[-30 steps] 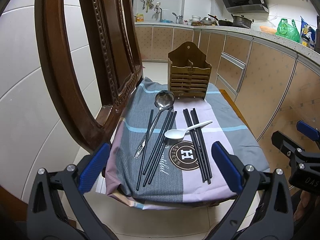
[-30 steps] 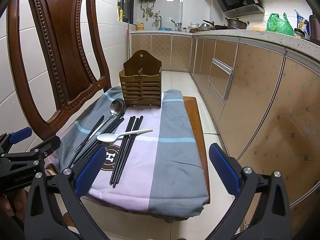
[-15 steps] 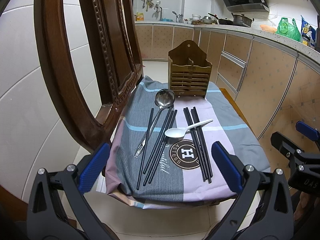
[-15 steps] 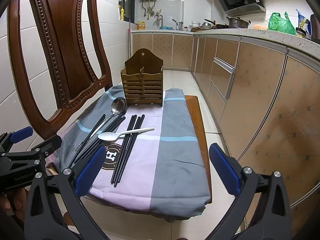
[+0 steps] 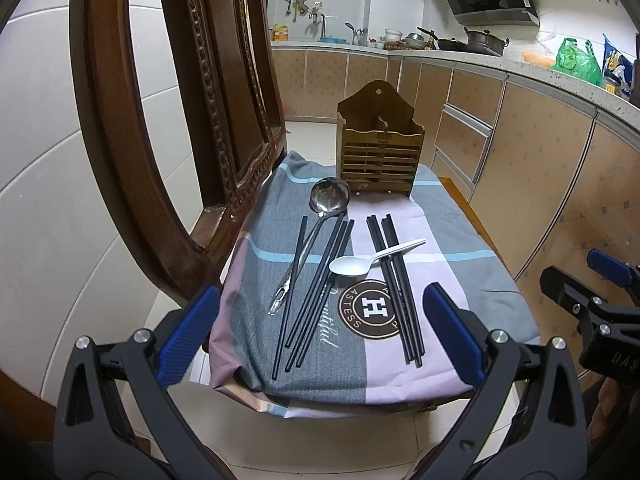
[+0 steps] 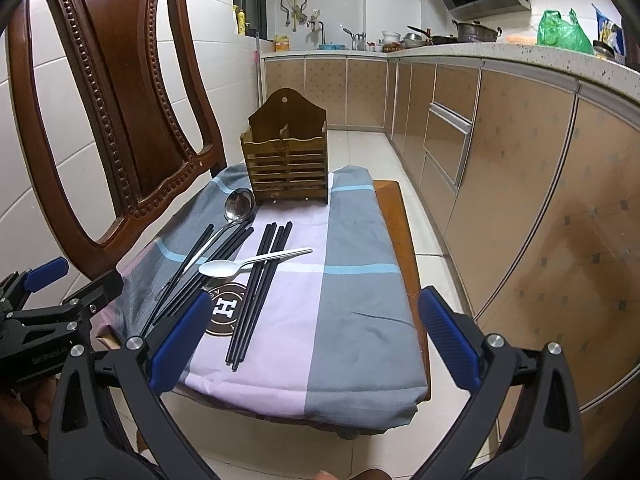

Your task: Organize utensils

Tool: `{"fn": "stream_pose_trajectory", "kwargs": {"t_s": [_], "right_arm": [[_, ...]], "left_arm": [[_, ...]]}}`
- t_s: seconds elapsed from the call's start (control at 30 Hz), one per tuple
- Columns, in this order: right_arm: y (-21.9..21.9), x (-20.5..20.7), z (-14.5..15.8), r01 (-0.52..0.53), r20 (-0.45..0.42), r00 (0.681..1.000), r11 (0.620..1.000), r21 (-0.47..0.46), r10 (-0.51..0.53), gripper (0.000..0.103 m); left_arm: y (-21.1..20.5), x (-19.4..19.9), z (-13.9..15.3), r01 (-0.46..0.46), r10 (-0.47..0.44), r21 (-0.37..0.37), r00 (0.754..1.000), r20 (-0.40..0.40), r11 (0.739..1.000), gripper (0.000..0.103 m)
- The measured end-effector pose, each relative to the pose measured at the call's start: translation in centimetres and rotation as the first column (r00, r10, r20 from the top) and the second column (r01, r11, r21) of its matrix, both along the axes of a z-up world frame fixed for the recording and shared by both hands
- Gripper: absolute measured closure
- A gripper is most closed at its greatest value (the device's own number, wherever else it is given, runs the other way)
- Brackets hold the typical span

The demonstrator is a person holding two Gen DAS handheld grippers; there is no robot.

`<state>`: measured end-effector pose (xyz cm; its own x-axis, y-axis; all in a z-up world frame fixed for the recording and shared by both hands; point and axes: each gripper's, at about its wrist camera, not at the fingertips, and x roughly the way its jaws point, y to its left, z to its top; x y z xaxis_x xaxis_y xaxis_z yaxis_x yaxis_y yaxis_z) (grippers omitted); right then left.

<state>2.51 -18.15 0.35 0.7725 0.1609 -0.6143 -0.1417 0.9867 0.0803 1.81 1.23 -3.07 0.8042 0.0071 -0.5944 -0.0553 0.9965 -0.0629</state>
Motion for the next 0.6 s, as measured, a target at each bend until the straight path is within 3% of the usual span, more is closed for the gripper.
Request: {"fn": "stream_pose_trajectory", "kwargs": {"t_s": [0.2,0.33,0.47,0.6], "right_arm": [[-0.2,-0.1,0.1,-0.035,-0.020,0.999,0.999,0.038,0.036,0.003],[-1.2,0.3,0.0,-0.071,-0.051,0.996,0.985,0.159,0.080,0.003],[-3.0,2.1,-0.2,-0.049,-0.123,0.988,0.942,0.331,0.095,0.005],[-3.8,5.6,-0.7,0.001,-0.225,0.966,0.863,0.506,0.131,0.015]], "left_arm": [[-0.2,-0.2,0.6,0.015,-0.015,-0.015,1.000,-0.012,1.000,0.003],[-0.4,-0.1,1.0,0.023,-0.023,-0.018,0.999,-0.040,1.000,0.003],[-0.7,0.3,1.3,0.034,-0.034,-0.004,0.998,-0.061,0.999,0.003],[-0.9,0.8,2.6,0.067,-0.068,-0.020,0.997,-0.026,0.998,0.003]]}}
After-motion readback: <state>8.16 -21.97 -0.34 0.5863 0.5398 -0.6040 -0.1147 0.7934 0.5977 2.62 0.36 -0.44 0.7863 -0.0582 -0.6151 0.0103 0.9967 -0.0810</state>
